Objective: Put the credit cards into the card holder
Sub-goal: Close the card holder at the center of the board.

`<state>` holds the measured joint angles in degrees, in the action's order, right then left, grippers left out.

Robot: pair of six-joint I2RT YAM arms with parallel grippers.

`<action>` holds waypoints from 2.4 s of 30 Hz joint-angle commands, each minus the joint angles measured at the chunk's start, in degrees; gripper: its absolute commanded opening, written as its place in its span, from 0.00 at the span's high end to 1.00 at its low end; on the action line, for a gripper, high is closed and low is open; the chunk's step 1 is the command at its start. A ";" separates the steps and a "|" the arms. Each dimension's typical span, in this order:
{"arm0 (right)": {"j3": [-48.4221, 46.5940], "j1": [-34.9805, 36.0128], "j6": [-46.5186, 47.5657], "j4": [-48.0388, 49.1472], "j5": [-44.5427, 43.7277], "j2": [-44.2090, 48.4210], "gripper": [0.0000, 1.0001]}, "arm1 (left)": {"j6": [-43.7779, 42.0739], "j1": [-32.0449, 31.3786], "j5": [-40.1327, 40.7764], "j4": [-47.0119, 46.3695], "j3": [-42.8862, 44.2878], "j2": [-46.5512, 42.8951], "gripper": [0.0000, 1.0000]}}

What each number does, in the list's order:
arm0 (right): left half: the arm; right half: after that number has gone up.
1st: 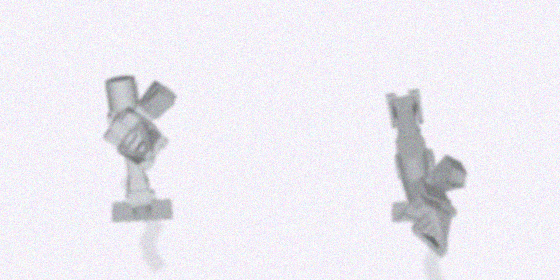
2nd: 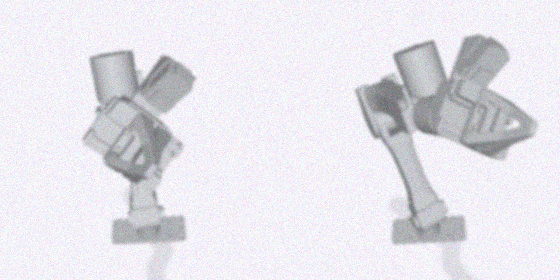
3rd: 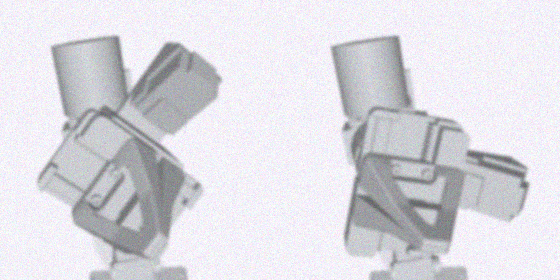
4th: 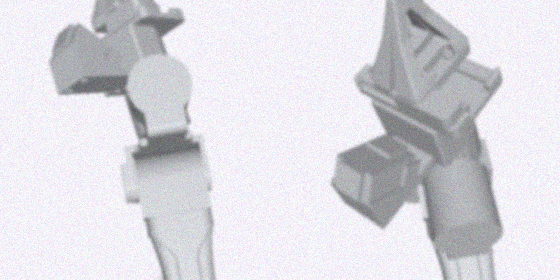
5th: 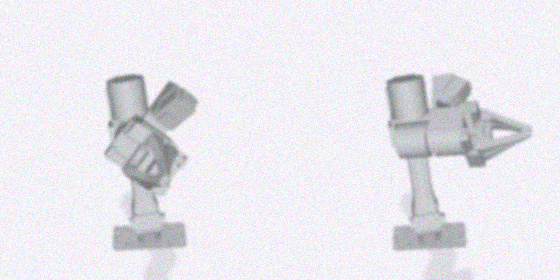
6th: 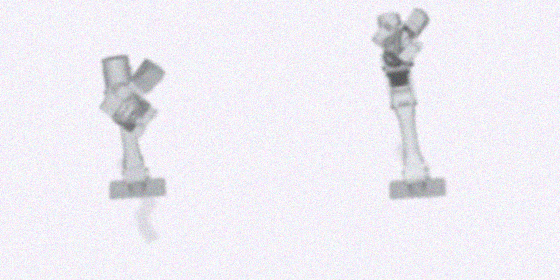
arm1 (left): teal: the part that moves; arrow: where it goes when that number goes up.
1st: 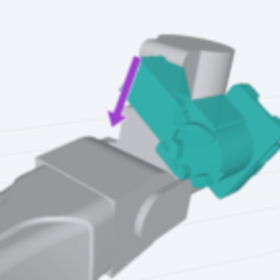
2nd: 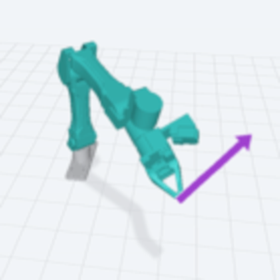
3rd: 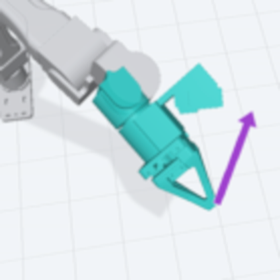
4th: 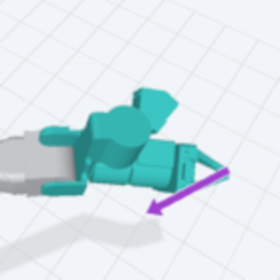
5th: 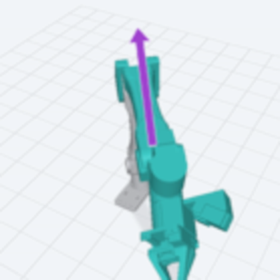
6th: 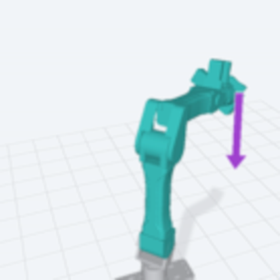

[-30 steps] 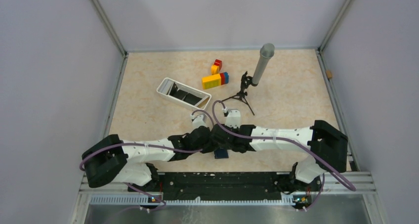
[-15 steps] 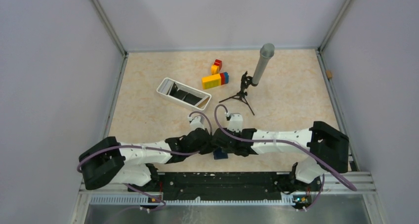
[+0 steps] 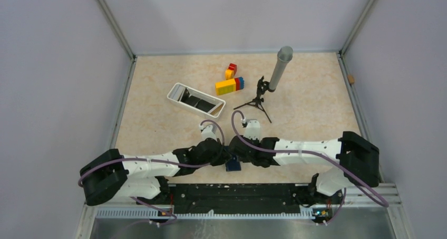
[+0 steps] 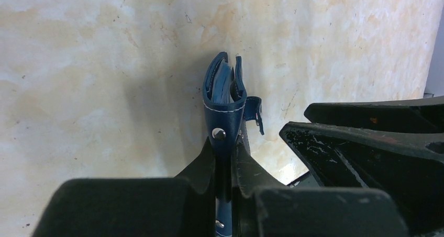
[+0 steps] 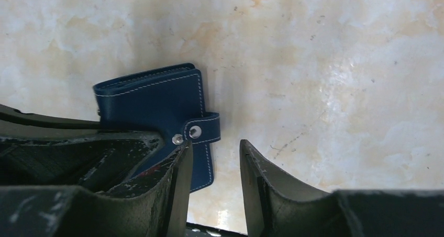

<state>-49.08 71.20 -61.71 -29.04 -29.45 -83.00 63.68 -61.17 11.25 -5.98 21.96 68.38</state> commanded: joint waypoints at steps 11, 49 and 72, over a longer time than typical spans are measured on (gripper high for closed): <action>-5.85 1.85 3.44 3.00 0.39 -6.51 0.61 | -4.09 -0.19 0.18 9.05 -0.51 2.94 1.00; -6.16 1.92 4.70 2.91 1.32 -7.56 0.73 | -3.83 -0.18 -0.16 9.94 0.53 4.22 1.00; -5.59 1.92 3.19 0.06 -0.82 -5.11 0.81 | -4.00 -0.19 -0.74 9.68 1.07 5.65 1.00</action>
<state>-53.39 72.60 -58.28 -28.67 -29.23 -90.76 63.05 -61.14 10.20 -5.13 24.25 71.09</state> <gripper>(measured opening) 0.178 0.056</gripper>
